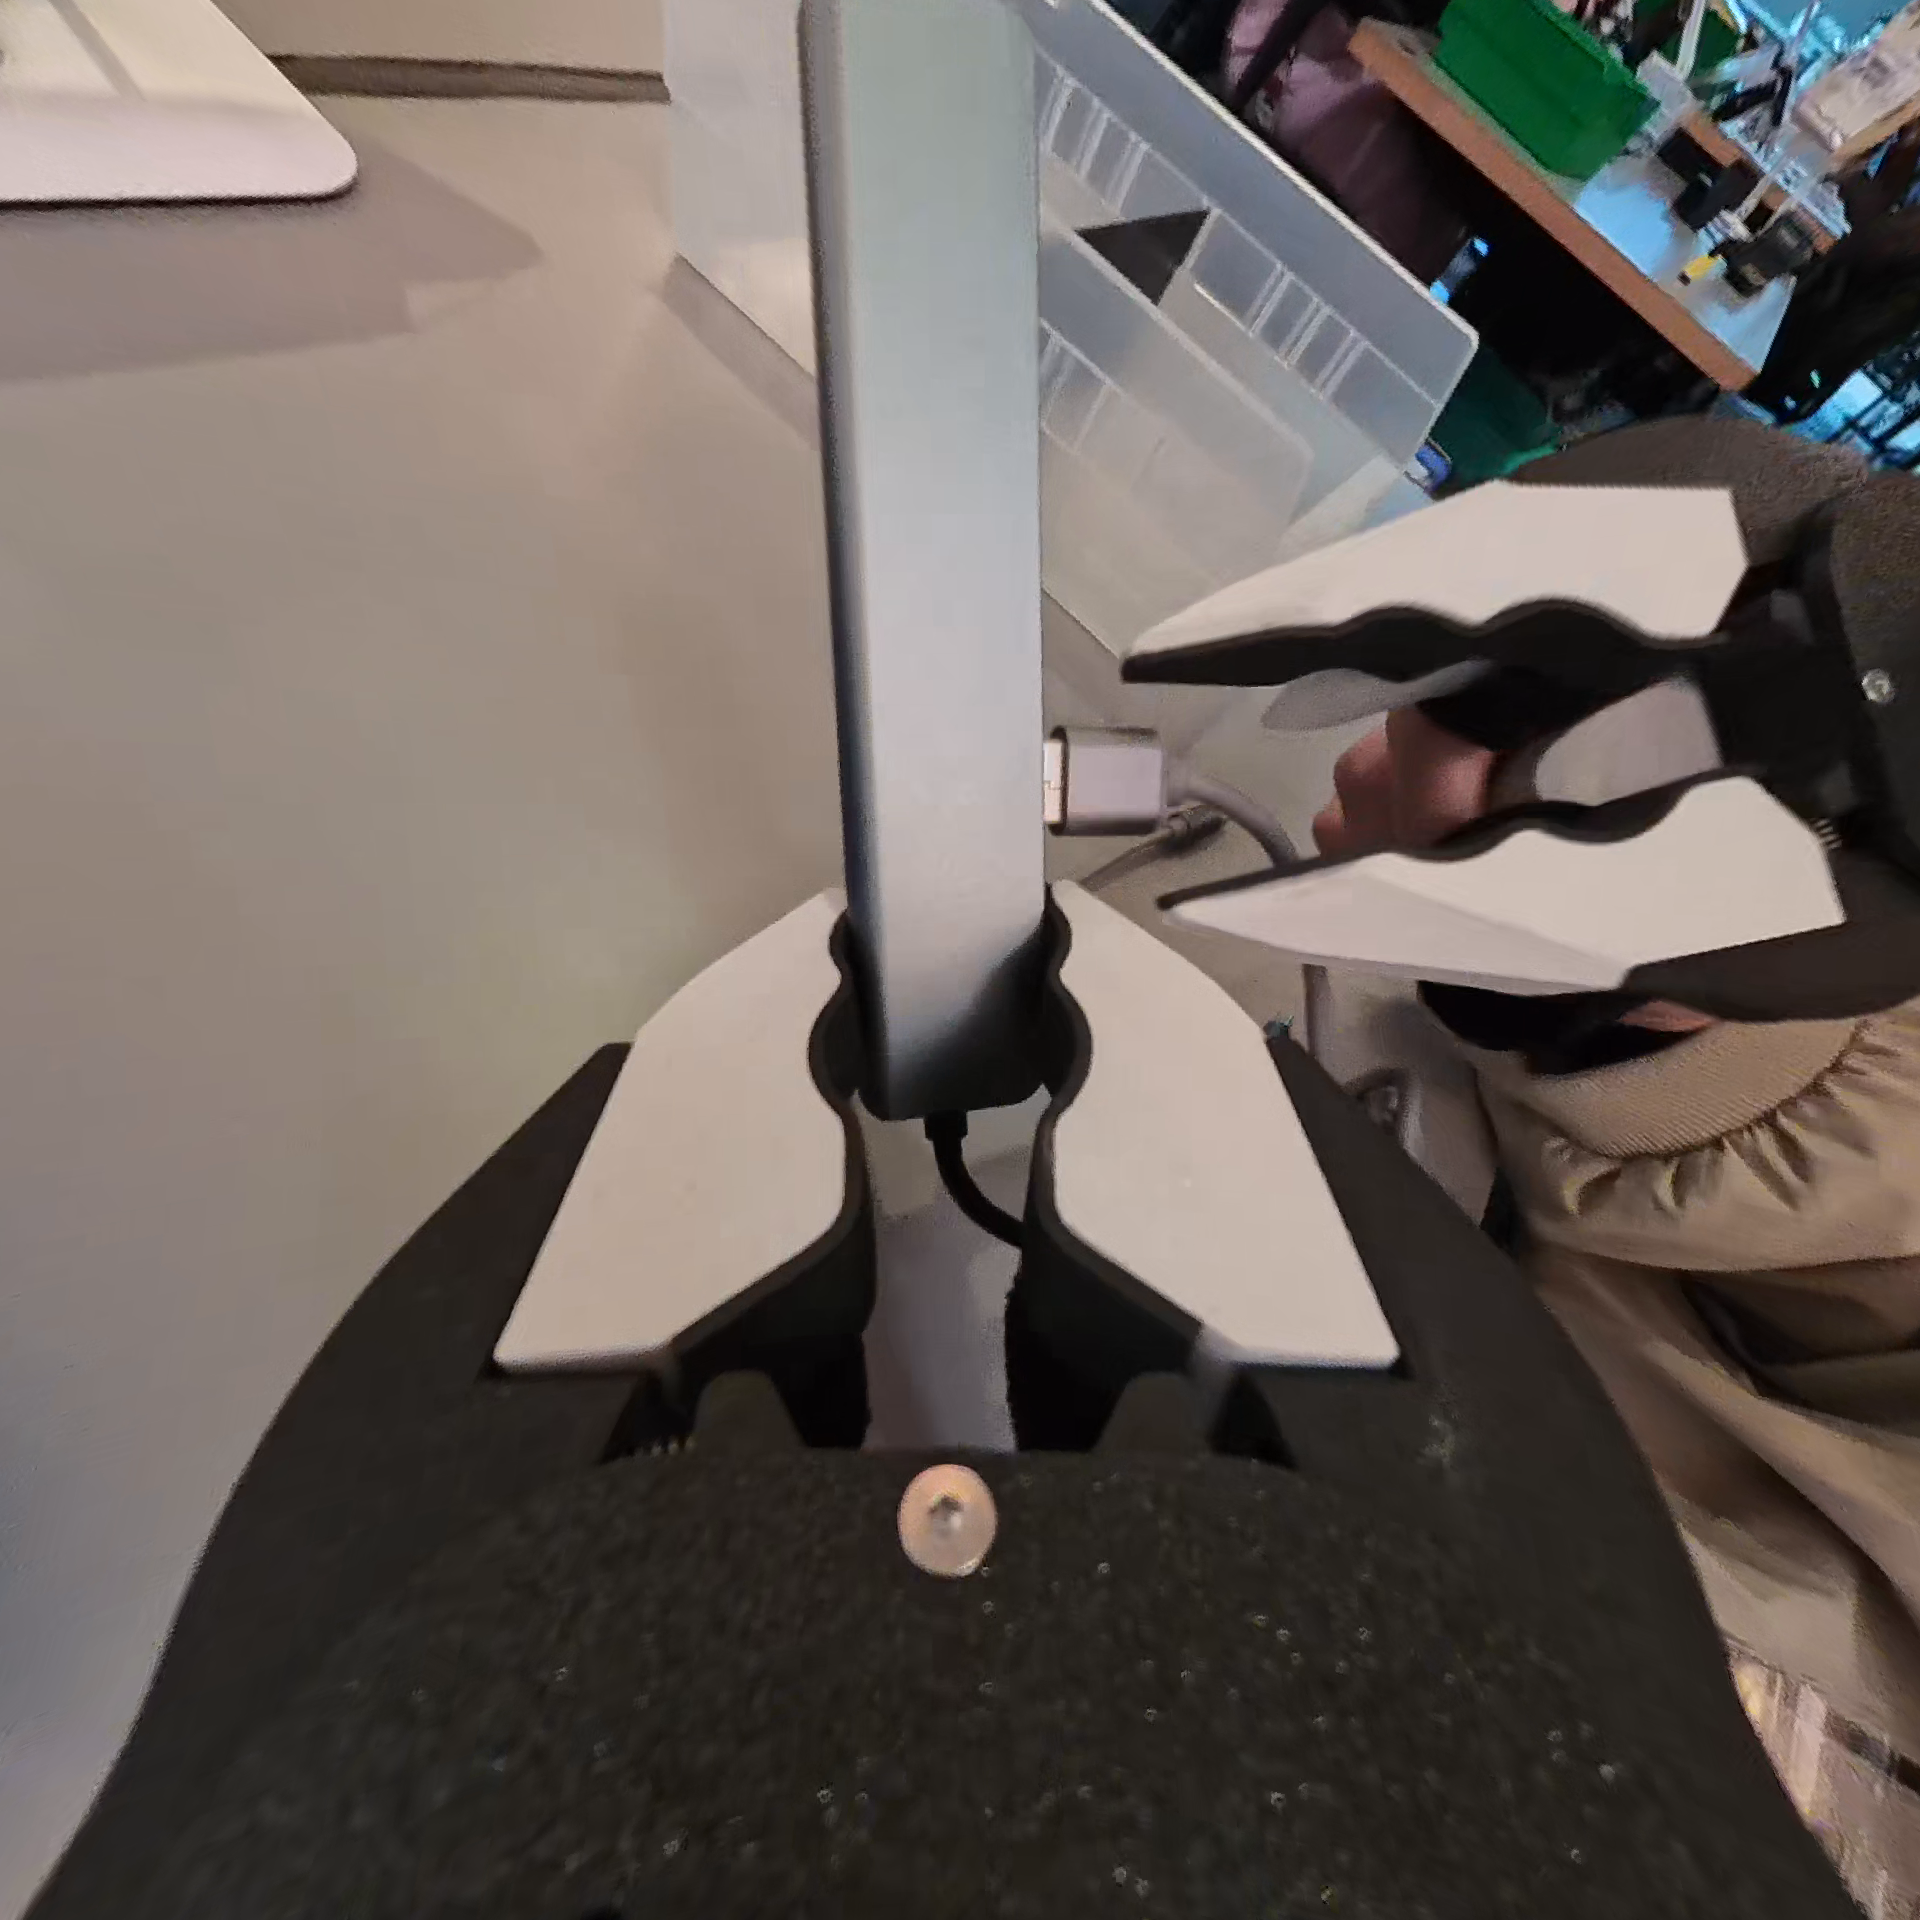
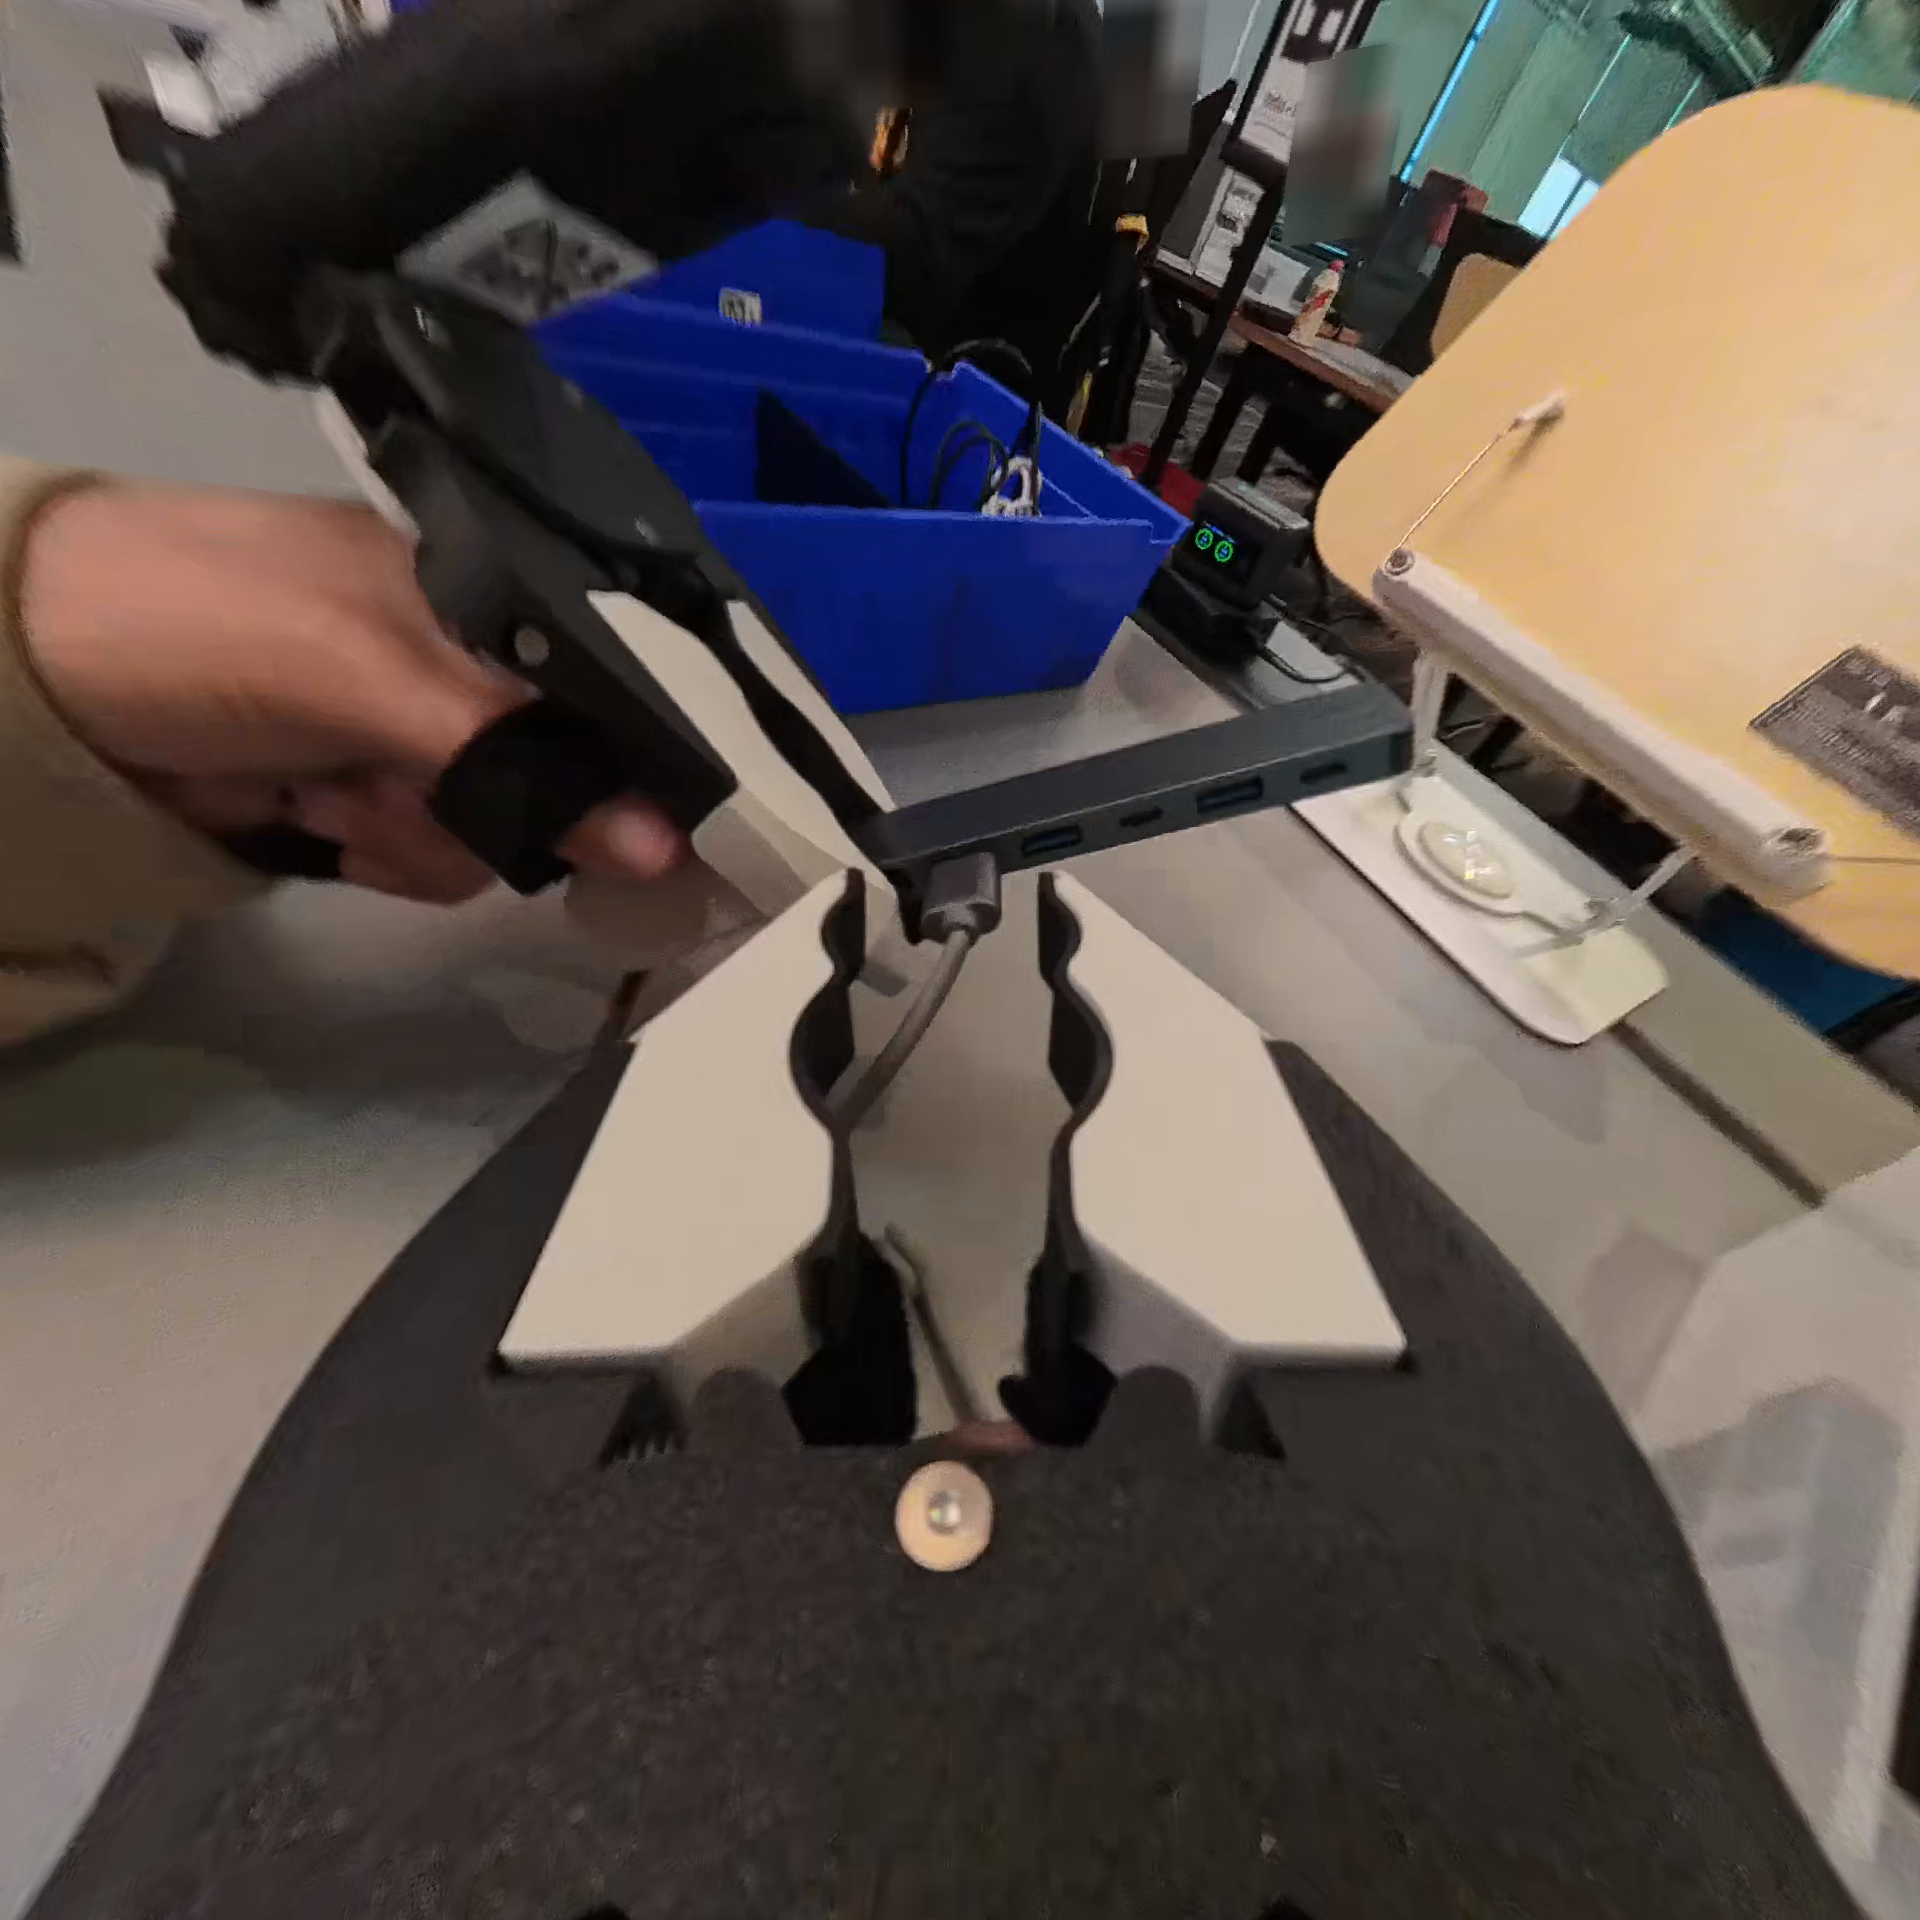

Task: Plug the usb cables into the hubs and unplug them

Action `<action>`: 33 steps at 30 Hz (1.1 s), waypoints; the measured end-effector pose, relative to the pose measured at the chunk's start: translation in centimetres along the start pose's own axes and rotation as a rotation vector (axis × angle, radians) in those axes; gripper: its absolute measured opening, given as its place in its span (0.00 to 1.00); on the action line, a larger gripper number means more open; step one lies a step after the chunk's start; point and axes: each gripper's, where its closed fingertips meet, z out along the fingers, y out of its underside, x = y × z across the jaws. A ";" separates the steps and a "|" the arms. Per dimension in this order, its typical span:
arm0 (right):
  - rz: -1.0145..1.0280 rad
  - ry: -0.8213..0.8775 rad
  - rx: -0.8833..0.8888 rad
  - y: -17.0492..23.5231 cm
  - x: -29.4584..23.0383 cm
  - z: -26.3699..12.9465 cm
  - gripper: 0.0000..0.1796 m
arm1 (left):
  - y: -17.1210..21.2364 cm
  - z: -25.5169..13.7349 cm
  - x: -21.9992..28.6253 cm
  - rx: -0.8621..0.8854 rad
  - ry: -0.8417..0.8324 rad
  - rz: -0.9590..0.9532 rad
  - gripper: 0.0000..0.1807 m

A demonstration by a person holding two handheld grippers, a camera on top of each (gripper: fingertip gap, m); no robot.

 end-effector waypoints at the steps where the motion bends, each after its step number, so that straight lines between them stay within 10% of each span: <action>1: -0.048 0.013 -0.025 0.4 0.0 0.1 0.18 | 0.1 0.1 0.1 -0.008 0.005 0.000 0.16; 15: -0.296 0.154 -0.031 0.2 0.7 -0.3 0.09 | -0.1 -1.0 -3.9 0.010 -0.225 -0.027 0.16; 22: 0.007 0.100 0.106 -2.6 4.3 -3.8 0.08 | -2.7 -2.6 -2.1 0.092 -0.280 0.158 0.16; 33: 0.123 0.167 0.364 -16.4 11.8 -18.4 0.09 | -2.6 -7.2 -9.3 0.185 -0.500 0.058 0.16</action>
